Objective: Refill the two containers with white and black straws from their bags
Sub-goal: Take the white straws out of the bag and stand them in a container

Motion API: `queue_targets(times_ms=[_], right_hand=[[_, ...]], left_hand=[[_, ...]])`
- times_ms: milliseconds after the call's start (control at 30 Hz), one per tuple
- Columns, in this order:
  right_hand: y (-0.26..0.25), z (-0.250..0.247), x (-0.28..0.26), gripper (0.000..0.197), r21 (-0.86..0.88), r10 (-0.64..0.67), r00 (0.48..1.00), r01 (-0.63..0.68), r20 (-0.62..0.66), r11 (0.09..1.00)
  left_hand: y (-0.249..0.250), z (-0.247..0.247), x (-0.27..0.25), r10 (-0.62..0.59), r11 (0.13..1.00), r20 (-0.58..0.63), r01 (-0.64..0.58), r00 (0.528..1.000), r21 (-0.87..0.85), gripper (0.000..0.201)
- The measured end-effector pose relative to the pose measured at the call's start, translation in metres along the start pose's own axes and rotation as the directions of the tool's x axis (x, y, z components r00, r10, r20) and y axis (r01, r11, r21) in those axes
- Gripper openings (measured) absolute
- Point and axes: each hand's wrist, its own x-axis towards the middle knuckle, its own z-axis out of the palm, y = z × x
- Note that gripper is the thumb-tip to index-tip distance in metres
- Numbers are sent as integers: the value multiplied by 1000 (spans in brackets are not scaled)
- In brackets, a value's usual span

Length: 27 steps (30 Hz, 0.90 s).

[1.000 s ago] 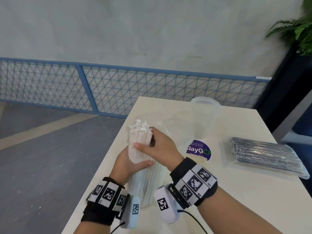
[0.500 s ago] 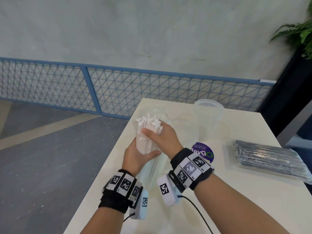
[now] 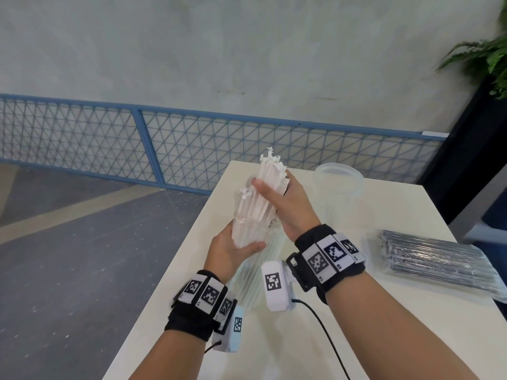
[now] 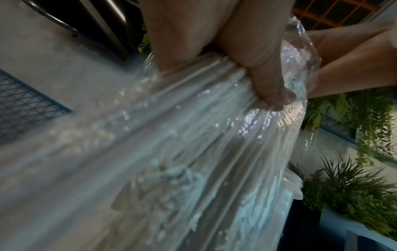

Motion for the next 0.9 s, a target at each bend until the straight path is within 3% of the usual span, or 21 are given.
queue_targets(times_ms=[67, 133, 300, 367, 600, 800, 900], right_hand=[[10, -1, -5, 47, -67, 59, 998, -57, 33, 996], [16, 2, -9, 40, -77, 58, 998, -58, -13, 995], [0, 1, 2, 29, 41, -40, 989, 47, -145, 998], [-5, -2, 8, 33, 48, -65, 984, 73, -164, 996], [19, 6, -3, 42, -70, 49, 988, -60, -148, 996], [6, 8, 4, 32, 18, -19, 945, 26, -326, 999], [4, 6, 3, 31, 40, -25, 945, 40, -325, 998]], left_hand=[[0, 1, 0, 11, 1000, 9, -11, 1000, -4, 48], [1, 1, 0, 18, 1000, 27, -19, 999, 3, 47], [3, 1, 2, 22, 1000, 65, -23, 998, 17, 43], [3, 1, 2, 28, 1000, 72, -29, 997, 12, 40], [0, 3, 5, 45, 999, 48, -44, 998, -20, 48], [3, 3, 6, 17, 1000, 82, -19, 997, 19, 37], [4, 2, 6, 12, 1000, 81, -14, 997, 14, 36]])
